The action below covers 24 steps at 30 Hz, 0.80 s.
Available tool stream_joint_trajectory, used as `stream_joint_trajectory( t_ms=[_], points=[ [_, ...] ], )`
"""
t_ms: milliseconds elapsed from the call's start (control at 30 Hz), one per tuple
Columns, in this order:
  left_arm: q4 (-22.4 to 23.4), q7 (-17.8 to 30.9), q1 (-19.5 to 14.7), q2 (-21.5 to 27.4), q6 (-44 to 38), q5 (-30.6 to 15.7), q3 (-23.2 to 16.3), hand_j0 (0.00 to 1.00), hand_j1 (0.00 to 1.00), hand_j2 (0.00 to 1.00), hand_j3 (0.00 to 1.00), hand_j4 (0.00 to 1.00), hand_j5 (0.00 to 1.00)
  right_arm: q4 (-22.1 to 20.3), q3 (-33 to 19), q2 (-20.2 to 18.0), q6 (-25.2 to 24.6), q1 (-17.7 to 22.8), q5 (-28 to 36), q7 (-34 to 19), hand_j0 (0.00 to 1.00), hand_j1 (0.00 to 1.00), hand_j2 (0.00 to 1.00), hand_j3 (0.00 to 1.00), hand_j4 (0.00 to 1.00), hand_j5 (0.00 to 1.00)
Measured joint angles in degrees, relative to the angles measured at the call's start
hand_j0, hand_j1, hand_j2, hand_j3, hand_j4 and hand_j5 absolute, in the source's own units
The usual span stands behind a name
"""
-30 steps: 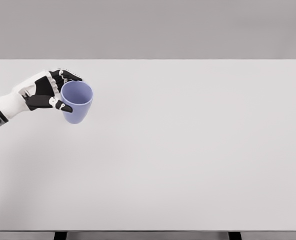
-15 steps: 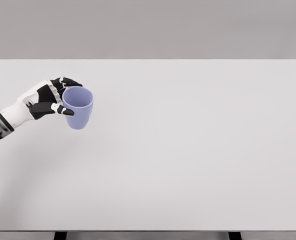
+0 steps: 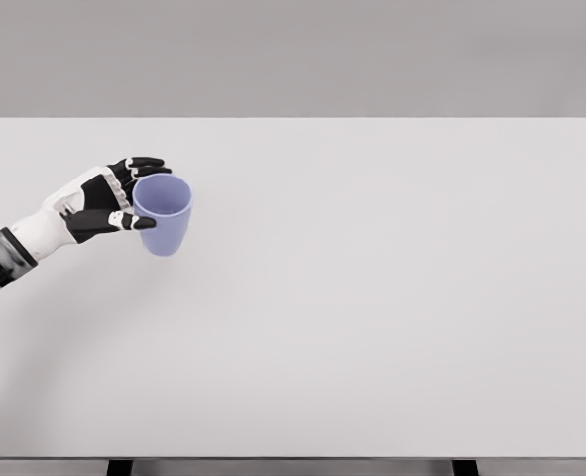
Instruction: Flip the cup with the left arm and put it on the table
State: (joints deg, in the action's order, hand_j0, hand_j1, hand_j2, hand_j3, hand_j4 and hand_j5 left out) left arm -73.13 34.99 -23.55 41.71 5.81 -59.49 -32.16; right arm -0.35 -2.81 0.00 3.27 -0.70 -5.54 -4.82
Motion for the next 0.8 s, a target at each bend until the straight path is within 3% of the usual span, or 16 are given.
stream_joint_trajectory(
  t_ms=[267,800],
  points=[
    [-0.13,0.00,0.00,-0.34,0.06,0.05,-0.04,0.94,0.94,0.94,0.94,0.94,0.94,0.00,0.00,0.00,0.01,0.00,0.00,0.00,1.00,1.00,1.00,1.00,1.00,1.00],
    [-2.51,0.00,-0.79,0.72,0.58,-0.14,0.63,0.96,0.96,0.96,0.96,0.96,0.96,-0.01,0.00,0.00,0.01,0.00,0.00,0.00,1.00,1.00,1.00,1.00,1.00,1.00]
  ],
)
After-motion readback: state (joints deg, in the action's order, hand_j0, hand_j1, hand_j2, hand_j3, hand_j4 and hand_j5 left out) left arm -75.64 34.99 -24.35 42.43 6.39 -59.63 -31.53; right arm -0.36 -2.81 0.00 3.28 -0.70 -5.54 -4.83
